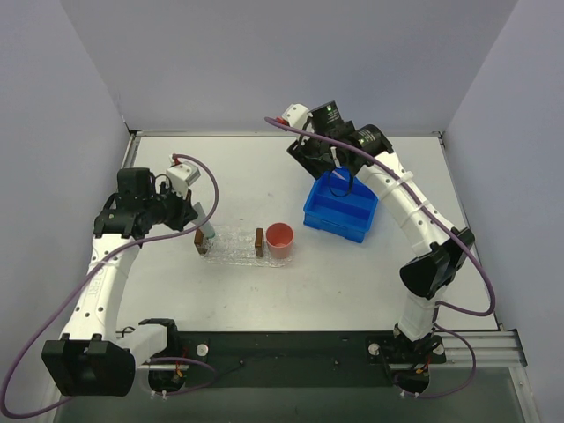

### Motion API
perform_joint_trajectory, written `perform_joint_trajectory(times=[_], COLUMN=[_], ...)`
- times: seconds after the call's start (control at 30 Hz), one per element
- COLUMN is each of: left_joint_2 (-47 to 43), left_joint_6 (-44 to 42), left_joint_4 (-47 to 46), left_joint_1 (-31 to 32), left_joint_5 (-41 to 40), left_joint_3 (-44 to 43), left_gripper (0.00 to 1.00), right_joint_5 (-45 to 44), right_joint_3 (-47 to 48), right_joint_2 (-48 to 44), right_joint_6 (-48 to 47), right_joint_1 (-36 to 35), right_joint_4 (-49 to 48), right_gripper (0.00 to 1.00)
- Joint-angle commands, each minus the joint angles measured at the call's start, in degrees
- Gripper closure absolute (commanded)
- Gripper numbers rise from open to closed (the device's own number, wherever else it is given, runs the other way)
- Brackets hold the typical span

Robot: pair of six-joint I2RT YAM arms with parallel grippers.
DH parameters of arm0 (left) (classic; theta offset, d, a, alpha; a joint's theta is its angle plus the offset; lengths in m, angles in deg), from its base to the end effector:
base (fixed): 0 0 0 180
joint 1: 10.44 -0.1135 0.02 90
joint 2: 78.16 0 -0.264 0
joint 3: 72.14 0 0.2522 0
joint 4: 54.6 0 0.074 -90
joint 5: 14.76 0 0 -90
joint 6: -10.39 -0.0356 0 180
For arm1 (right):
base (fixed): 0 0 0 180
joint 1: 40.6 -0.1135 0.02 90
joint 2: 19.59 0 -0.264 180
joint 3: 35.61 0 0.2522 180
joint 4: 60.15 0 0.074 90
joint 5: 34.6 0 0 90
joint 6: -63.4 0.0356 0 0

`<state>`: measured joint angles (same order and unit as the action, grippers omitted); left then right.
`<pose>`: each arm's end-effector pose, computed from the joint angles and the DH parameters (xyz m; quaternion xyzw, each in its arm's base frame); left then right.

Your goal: Prepare toiletry sets of a toothbrush and toothpaste on the tray

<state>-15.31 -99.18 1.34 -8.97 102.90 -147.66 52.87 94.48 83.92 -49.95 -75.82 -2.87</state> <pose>0.2219 -0.0222 0.3314 0.2560 0.8591 -0.1561 0.4148 0.3289 0.2302 0.4271 -0.4155 0.7632 0.0321 0.4939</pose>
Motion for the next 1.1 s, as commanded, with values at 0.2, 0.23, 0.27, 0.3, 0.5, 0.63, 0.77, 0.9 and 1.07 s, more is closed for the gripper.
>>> perform_joint_trajectory(times=[0.2, 0.23, 0.27, 0.3, 0.5, 0.63, 0.77, 0.9, 1.07], left_joint_2=[0.7, 0.8, 0.9, 1.0, 1.4, 1.3, 1.5, 1.5, 1.2], left_joint_6=[0.4, 0.4, 0.4, 0.4, -0.2, -0.6, -0.7, -1.1, -1.3], left_joint_4=[-4.4, -4.5, -4.5, -4.6, -4.1, -3.6, -3.7, -3.7, -3.4], left_joint_1=[1.0, 1.0, 1.2, 1.3, 1.8, 1.9, 1.8, 1.9, 1.8], left_joint_5=[2.0, 1.9, 1.9, 1.7, 1.4, 1.2, 1.0, 0.7, 0.6], left_joint_3=[-0.6, -0.6, -0.6, -0.6, -0.7, -0.8, -0.7, -0.8, -1.2], left_gripper=[1.00, 1.00, 1.00, 1.00, 1.00, 1.00, 1.00, 1.00, 1.00], right_joint_5=[0.1, 0.1, 0.2, 0.1, 0.1, 0.2, 0.3, 0.3, 0.4], right_joint_3=[0.6, 0.6, 0.6, 0.7, 0.7, 0.9, 1.0, 1.3, 1.4], right_joint_2=[0.6, 0.6, 0.6, 0.6, 0.9, 1.0, 1.2, 1.5, 1.8], right_joint_6=[0.9, 0.9, 0.9, 0.9, 0.9, 1.0, 1.1, 1.1, 1.3], right_joint_1=[0.7, 0.8, 0.8, 0.8, 0.9, 0.9, 1.0, 0.9, 0.9], right_joint_4=[0.2, 0.2, 0.2, 0.2, 0.2, 0.2, 0.2, 0.2, 0.2], right_gripper=[0.50, 0.50, 0.50, 0.50, 0.50, 0.50, 0.50, 0.50, 0.50])
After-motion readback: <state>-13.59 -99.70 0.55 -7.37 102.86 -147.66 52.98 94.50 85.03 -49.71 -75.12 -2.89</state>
